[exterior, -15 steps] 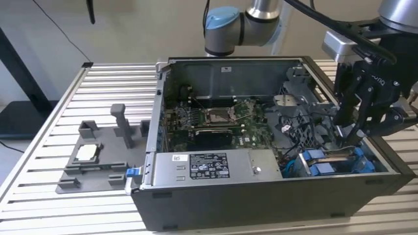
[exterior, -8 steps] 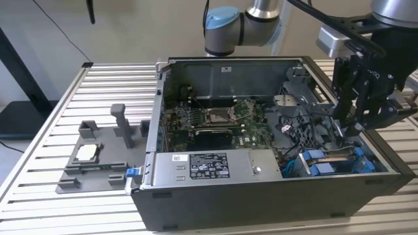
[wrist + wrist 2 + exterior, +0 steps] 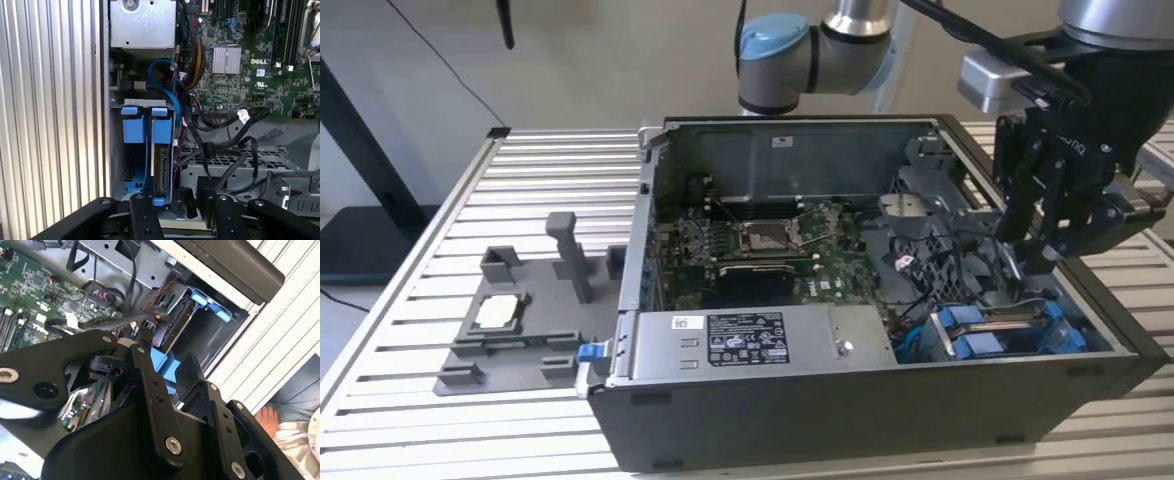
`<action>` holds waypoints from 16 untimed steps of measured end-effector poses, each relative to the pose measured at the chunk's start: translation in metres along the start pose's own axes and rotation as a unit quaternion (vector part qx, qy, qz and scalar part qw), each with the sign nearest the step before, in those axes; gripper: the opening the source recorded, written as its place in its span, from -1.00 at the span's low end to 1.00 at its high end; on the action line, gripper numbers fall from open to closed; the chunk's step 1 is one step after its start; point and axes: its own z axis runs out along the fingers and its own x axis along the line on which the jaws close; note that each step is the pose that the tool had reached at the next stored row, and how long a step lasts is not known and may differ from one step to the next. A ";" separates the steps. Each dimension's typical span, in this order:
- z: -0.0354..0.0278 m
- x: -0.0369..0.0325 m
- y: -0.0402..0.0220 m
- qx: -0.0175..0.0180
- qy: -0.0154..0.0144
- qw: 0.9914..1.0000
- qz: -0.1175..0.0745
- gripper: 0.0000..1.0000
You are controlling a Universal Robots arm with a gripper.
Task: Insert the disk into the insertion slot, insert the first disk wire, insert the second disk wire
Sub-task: 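Insert the first disk wire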
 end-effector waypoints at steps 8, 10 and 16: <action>0.0027 -0.0022 0.0003 0.005 0.004 1.000 -0.004 -0.06; 0.0040 -0.0038 0.0005 0.006 0.004 1.000 -0.004 -0.06; 0.0057 -0.0144 0.0004 0.022 0.004 1.000 -0.003 -0.23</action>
